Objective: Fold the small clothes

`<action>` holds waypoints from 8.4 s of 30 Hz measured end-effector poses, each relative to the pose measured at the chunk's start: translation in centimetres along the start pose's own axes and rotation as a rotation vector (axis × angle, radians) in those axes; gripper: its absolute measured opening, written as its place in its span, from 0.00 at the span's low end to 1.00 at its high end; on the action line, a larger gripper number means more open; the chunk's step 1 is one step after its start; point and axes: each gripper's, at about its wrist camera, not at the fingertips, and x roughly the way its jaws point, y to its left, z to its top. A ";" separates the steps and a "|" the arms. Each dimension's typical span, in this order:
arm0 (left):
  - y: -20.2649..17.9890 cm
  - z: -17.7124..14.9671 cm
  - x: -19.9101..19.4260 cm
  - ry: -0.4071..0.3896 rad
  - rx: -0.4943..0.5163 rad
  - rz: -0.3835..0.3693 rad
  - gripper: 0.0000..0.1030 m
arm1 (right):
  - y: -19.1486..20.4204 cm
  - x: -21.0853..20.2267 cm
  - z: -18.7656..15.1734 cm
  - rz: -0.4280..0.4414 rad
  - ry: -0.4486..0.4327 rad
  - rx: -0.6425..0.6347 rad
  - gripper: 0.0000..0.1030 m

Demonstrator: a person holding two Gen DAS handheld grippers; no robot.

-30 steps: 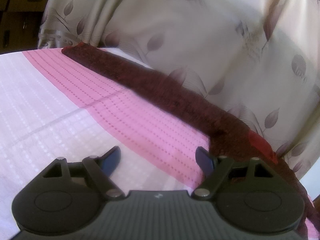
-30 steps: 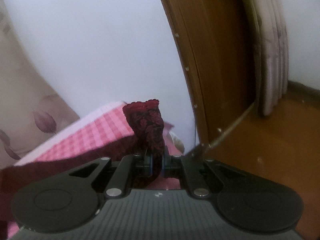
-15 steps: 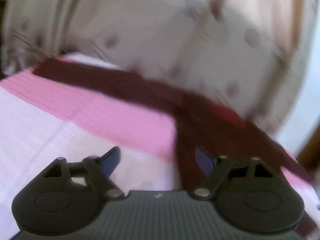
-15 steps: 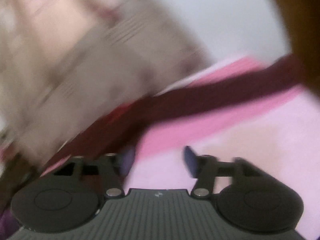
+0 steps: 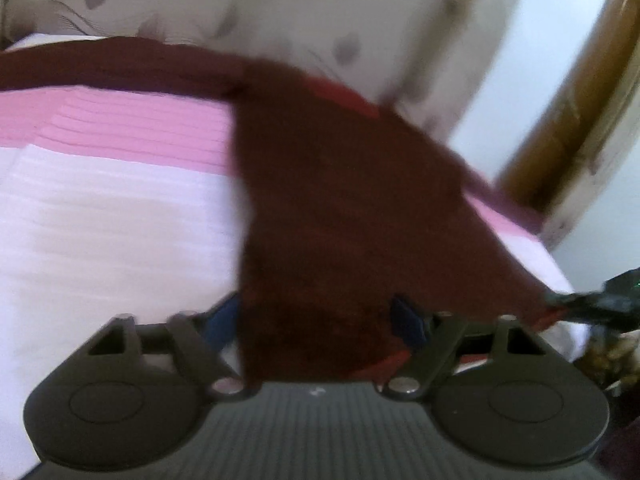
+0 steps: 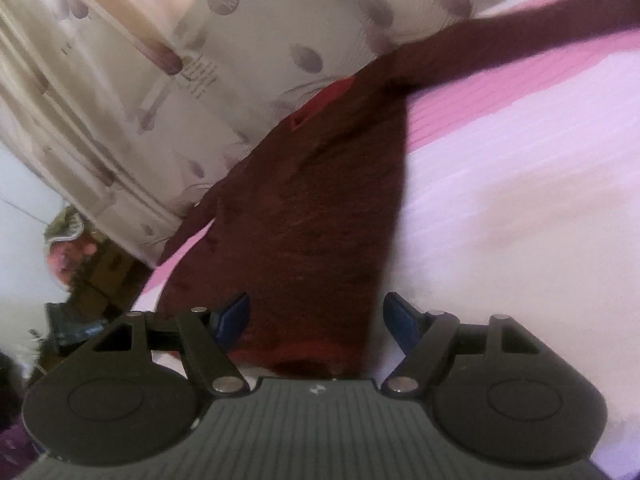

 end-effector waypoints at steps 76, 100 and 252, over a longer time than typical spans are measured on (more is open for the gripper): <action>-2.7 2.1 7.3 -0.406 -0.333 0.165 0.85 | -17.9 -12.5 24.7 -0.308 -0.730 0.397 0.15; -0.7 0.7 5.6 -0.530 -0.468 0.059 0.86 | 13.7 16.7 26.6 0.283 -0.369 0.151 0.15; 16.9 23.7 -0.3 -0.673 -0.557 0.223 0.07 | 1.9 18.9 14.2 -0.664 -0.134 -0.696 0.25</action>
